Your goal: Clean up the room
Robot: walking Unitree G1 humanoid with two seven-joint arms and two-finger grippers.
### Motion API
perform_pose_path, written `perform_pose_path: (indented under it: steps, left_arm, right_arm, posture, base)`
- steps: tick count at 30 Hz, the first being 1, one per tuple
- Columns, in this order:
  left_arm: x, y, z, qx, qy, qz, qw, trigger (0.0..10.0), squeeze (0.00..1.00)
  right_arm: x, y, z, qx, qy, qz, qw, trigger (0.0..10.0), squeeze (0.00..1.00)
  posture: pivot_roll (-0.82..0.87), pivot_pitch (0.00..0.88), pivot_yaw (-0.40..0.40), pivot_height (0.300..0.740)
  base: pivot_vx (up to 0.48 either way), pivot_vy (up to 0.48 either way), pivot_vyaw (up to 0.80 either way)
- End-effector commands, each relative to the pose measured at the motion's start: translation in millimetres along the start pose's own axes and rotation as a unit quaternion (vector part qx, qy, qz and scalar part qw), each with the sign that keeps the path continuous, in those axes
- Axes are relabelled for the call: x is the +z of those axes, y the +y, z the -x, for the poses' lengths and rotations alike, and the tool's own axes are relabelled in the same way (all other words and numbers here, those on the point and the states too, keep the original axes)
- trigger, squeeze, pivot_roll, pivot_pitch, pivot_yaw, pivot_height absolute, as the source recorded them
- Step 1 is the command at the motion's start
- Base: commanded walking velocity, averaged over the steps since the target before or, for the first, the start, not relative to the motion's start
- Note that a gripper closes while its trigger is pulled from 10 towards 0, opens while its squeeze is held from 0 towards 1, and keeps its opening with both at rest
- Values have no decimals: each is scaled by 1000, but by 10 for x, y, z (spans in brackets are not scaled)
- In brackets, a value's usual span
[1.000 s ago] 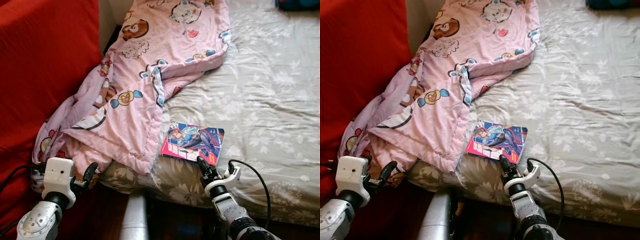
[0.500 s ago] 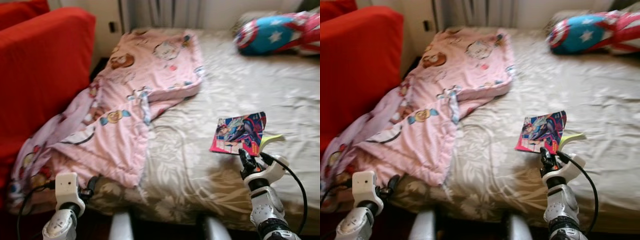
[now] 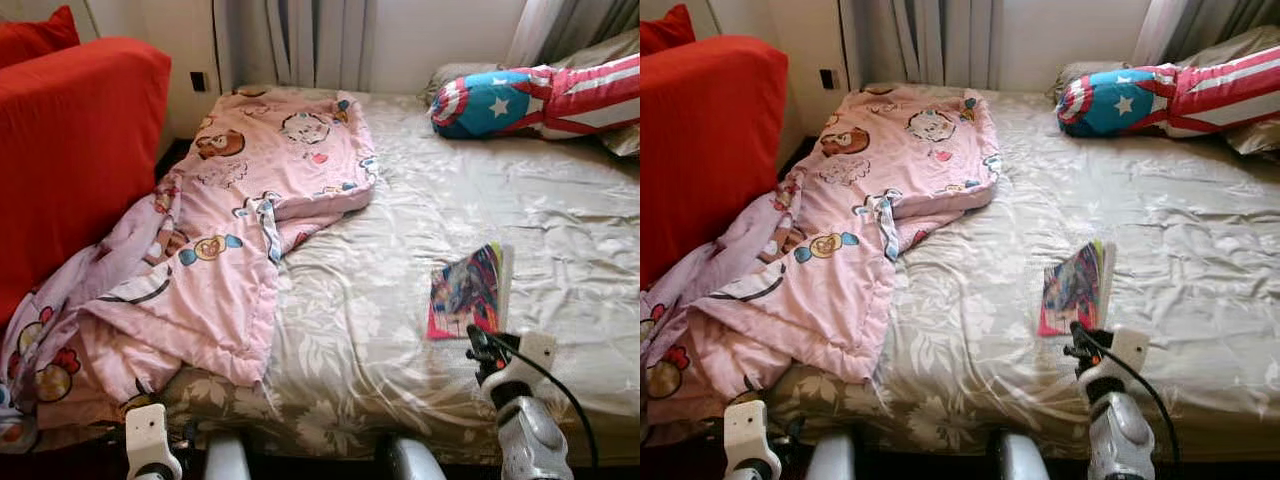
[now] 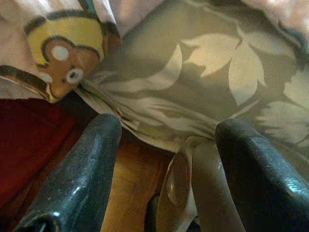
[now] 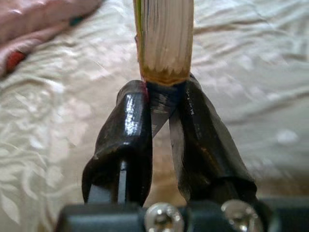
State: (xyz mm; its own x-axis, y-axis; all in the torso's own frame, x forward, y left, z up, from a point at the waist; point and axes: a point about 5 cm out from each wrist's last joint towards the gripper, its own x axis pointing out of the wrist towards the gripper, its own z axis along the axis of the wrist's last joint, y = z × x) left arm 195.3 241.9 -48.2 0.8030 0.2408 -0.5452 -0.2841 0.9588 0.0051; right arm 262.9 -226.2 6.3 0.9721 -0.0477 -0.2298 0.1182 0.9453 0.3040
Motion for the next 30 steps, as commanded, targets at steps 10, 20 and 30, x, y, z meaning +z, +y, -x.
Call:
perform_pose_path:
  steps: [10,20,30]
  left_arm:
    - [-224,-93,22,-3,53,-24,998,10000,0]
    - [-481,-160,126,-41,117,-64,990,10000,0]
    - [-463,-162,113,-47,115,-67,990,10000,0]
  right_arm:
    - [184,68,-36,5,-41,27,999,10000,0]
    - [138,143,-68,16,-20,33,999,10000,0]
    - [110,217,-59,12,-30,35,999,10000,0]
  posture:
    - [15,0,-89,691]
    - [27,0,-117,740]
    - [25,0,-114,740]
  base:
    - [0,0,0]
    - [0,0,0]
    - [0,0,0]
